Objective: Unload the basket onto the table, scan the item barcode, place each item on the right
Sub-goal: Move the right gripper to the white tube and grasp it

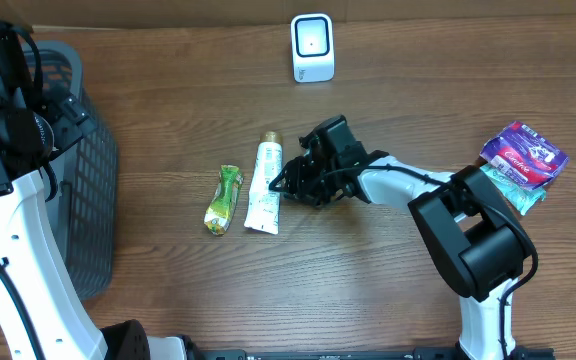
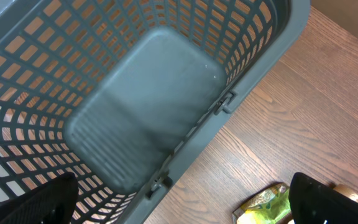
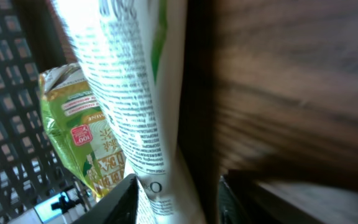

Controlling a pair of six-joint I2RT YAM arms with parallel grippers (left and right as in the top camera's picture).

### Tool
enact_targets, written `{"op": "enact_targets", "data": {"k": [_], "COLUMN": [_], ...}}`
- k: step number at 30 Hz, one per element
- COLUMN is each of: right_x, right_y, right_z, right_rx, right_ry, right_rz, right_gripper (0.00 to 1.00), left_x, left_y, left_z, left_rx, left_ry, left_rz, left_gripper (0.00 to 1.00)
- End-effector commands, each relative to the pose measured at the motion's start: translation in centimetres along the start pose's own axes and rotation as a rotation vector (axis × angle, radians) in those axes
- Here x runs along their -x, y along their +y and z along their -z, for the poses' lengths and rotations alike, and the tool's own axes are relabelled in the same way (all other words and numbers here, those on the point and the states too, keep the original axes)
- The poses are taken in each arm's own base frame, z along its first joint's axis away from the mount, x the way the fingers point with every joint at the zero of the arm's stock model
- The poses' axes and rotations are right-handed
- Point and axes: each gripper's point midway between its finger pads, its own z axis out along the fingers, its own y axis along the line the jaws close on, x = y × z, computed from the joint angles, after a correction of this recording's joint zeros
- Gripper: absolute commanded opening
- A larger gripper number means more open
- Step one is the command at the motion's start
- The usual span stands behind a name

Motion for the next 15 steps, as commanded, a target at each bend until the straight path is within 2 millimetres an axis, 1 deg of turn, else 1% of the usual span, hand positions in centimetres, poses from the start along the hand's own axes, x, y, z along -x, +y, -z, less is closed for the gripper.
{"op": "enact_targets", "data": {"k": [1, 5, 8, 9, 12, 13, 15], "right_x": [-0.7, -0.9, -0.7, -0.6, -0.4, -0.4, -0.5], "right_y": [-0.1, 0.3, 0.4, 0.6, 0.8, 0.9, 1.0], "right_z": [-1.1, -1.6, -1.7, -1.7, -1.7, -1.7, -1.6], "right_rx": [-0.042, -0.051, -0.052, -0.045, -0.034, -0.033, -0.020], "right_ry": [-0.024, -0.037, -0.051, -0.055, -0.060, -0.059, -0.048], "right_rz": [-0.059, -0.048, -0.040, -0.034, -0.019, -0.016, 0.007], "right_gripper": [0.39, 0.38, 0.32, 0.27, 0.07, 0.04, 0.04], "left_x": [0.0, 0.0, 0.0, 0.0, 0.0, 0.0, 0.0], "left_y": [0.0, 0.0, 0.0, 0.0, 0.0, 0.0, 0.0], "left_z": [-0.2, -0.2, -0.2, -0.3, -0.2, -0.2, -0.2], "left_rx": [0.004, 0.004, 0.004, 0.004, 0.004, 0.004, 0.004], "left_ry": [0.006, 0.006, 0.006, 0.005, 0.006, 0.006, 0.006], "left_rz": [0.018, 0.018, 0.018, 0.018, 0.018, 0.018, 0.018], "left_gripper": [0.99, 1.00, 0.99, 0.99, 1.00, 1.00, 0.99]}}
